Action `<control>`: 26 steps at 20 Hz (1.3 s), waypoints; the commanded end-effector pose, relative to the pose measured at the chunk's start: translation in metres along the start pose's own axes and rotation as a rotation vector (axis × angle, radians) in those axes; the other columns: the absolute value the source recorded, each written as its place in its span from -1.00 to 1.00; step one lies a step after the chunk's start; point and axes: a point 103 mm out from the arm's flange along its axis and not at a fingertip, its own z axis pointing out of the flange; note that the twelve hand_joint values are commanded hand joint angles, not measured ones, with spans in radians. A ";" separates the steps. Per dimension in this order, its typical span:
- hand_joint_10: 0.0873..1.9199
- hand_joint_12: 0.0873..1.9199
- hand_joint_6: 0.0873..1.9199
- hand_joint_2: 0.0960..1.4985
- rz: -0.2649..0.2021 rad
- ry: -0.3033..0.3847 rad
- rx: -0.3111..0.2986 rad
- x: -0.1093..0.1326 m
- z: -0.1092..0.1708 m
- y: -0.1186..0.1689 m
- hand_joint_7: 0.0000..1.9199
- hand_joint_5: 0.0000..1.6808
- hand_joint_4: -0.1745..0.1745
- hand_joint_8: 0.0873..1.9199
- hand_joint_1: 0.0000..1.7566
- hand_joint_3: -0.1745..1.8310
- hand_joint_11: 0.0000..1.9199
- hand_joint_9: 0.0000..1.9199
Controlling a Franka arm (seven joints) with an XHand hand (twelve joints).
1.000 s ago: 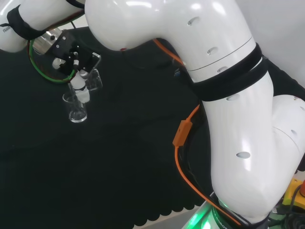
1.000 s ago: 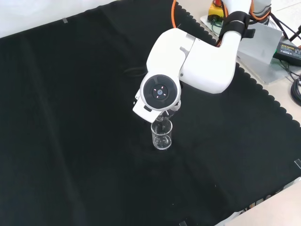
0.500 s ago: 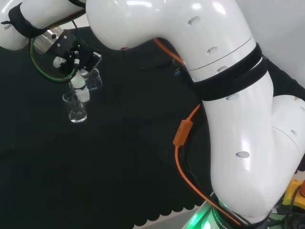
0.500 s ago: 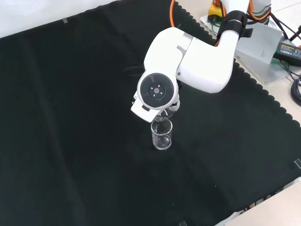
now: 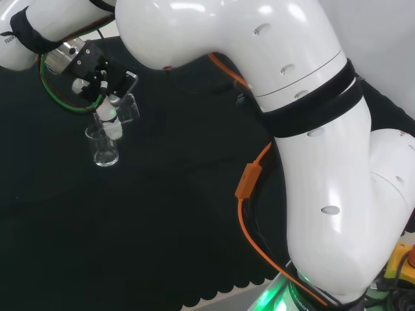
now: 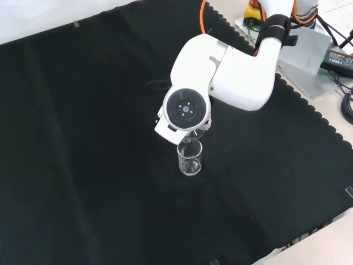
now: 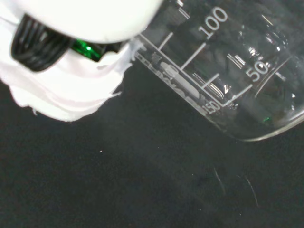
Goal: Pour the water from the handheld beaker into the one on the table.
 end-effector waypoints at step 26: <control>-0.42 -0.24 -0.37 -0.36 -0.106 0.511 -0.344 -0.068 0.025 -0.007 0.69 0.57 -0.26 -0.31 0.36 0.00 0.45 0.61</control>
